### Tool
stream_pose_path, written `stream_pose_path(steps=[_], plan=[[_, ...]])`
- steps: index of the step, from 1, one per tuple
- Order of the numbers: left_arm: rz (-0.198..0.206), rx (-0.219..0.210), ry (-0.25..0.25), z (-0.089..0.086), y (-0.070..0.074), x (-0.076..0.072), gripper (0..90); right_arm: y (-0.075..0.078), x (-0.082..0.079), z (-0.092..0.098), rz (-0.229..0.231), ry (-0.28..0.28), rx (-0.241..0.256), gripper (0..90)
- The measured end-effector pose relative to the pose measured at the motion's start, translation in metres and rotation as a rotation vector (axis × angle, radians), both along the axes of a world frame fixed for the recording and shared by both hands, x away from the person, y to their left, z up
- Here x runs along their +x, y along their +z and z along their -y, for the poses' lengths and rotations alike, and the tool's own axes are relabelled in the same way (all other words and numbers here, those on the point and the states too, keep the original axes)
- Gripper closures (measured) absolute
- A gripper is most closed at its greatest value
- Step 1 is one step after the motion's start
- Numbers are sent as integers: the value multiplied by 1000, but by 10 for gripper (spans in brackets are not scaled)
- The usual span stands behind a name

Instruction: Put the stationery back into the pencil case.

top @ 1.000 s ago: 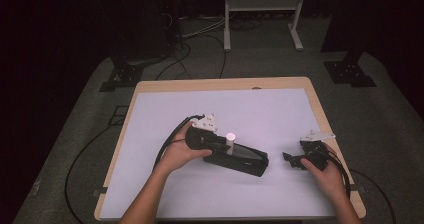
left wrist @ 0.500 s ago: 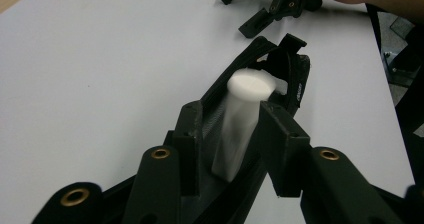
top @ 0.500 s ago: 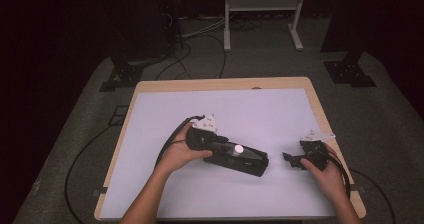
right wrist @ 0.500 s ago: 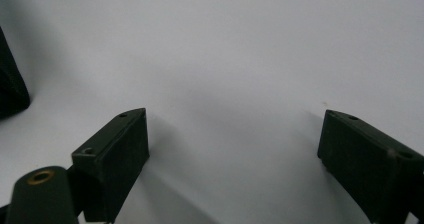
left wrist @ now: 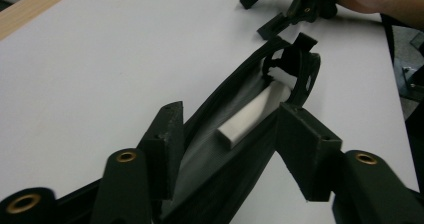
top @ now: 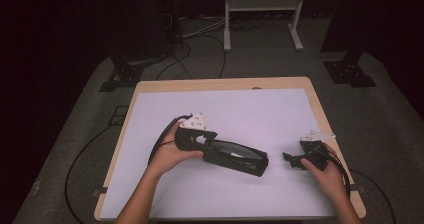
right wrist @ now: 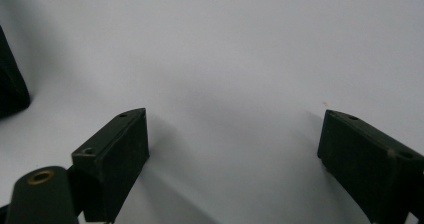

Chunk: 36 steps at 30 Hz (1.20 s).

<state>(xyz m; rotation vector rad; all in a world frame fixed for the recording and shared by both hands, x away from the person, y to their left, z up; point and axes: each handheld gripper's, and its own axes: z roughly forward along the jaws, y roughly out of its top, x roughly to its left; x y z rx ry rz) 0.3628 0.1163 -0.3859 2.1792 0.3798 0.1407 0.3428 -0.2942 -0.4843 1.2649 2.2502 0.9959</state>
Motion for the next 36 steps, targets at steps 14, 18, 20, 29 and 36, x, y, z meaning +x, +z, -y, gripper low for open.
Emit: stream_pose_path(steps=[14,18,20,29,36], plan=[[25,-7,182,-47,-6,-7,257,0,0,0,0,0,0,118],[29,5,220,-59,-10,-9,235,0,0,0,-1,-1,1,118],[28,14,235,-63,-13,-11,212,0,0,0,-1,-1,1,118],[10,73,320,-84,-32,-17,178,0,0,0,0,-1,1,118],[-12,124,380,-97,-47,-22,168,0,0,0,0,0,1,118]])
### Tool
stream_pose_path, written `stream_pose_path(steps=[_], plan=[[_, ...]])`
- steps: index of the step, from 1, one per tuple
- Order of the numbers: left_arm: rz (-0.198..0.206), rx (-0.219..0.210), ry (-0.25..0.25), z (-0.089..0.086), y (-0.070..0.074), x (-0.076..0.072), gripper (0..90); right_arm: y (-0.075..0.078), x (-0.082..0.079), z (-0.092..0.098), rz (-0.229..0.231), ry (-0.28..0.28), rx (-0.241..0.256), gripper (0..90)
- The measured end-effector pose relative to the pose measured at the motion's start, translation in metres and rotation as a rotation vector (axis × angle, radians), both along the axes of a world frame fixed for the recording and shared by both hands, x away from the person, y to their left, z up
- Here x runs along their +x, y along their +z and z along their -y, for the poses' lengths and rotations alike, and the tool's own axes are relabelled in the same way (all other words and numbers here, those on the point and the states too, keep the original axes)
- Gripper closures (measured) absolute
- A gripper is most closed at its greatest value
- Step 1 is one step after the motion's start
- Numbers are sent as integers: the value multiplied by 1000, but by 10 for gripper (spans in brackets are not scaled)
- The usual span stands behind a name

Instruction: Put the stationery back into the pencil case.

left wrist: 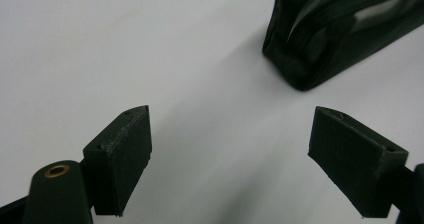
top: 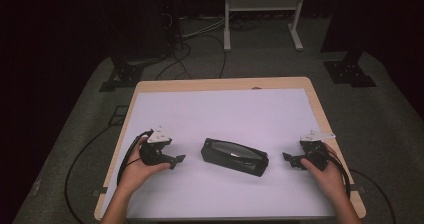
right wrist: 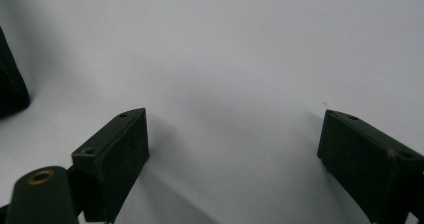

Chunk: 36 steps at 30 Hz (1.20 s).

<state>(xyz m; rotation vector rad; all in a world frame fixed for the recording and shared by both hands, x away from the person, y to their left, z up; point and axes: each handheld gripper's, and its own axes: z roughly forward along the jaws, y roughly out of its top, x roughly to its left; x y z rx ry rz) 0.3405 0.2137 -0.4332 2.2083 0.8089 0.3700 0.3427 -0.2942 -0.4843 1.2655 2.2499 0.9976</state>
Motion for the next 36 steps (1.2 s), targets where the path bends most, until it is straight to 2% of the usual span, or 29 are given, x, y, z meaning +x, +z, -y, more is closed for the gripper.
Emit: stream_pose_path(steps=[4,5,7,20,25,27,28,31,36], plan=[[-33,21,51,-11,-9,-3,135,0,0,0,0,0,-1,118],[-33,21,51,-11,-9,-3,116,0,0,0,0,0,-1,118],[-48,49,76,-15,-14,-5,105,0,0,0,0,0,-1,118],[-59,86,139,-31,-27,-15,93,0,0,0,0,0,0,118],[-52,118,165,-35,-34,-15,91,0,0,0,1,0,-1,118],[-49,111,164,-37,-36,-14,69,0,0,0,1,0,-1,118],[-55,92,168,-39,-37,-13,58,0,0,0,0,-1,0,118],[-60,70,175,-41,-40,-12,31,0,0,0,0,0,0,118],[-29,39,163,-45,-44,-14,20,0,0,0,0,0,-1,118]])
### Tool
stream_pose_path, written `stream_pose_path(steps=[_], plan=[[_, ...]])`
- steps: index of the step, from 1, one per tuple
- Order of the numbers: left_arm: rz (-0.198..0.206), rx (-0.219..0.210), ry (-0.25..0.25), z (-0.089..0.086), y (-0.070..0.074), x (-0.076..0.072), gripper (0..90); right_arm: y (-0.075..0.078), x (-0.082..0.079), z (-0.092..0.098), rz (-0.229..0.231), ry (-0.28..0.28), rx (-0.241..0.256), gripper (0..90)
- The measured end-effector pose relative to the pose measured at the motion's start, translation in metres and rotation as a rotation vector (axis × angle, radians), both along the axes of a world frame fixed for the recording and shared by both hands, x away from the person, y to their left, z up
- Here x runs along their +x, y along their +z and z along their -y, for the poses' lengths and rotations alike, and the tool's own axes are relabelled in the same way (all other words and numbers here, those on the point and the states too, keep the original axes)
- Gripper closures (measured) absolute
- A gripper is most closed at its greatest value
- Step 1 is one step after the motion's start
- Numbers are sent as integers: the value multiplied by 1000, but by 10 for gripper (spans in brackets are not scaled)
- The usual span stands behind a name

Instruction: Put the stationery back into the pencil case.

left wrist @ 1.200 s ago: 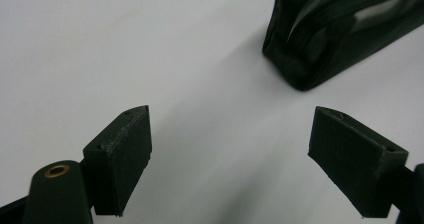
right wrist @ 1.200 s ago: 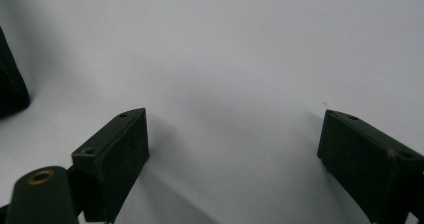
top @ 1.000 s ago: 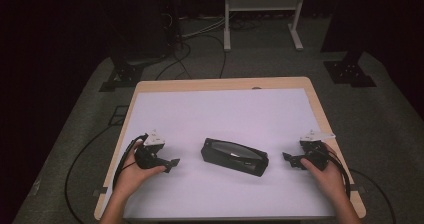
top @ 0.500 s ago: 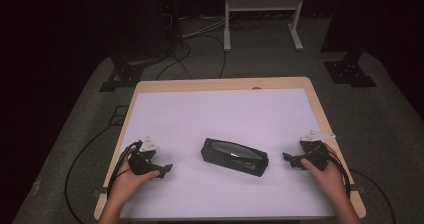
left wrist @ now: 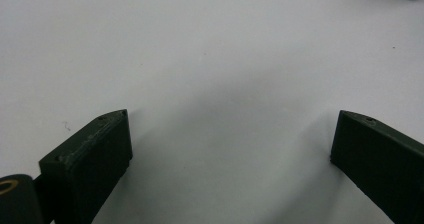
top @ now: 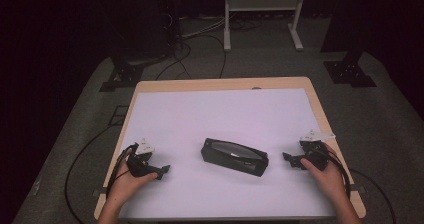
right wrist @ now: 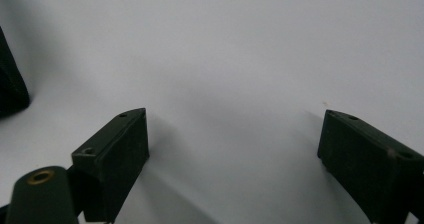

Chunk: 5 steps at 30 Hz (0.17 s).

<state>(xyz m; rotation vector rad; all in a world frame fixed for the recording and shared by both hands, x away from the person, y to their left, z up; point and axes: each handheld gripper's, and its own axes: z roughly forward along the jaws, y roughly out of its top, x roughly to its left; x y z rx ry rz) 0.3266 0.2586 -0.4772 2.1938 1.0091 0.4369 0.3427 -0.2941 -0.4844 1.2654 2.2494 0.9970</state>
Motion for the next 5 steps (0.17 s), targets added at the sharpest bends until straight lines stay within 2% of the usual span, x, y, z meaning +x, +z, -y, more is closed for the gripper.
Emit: stream_pose_path(steps=[5], plan=[[15,-10,-3,-1,-2,-1,16,0,0,0,2,0,-6,118]])
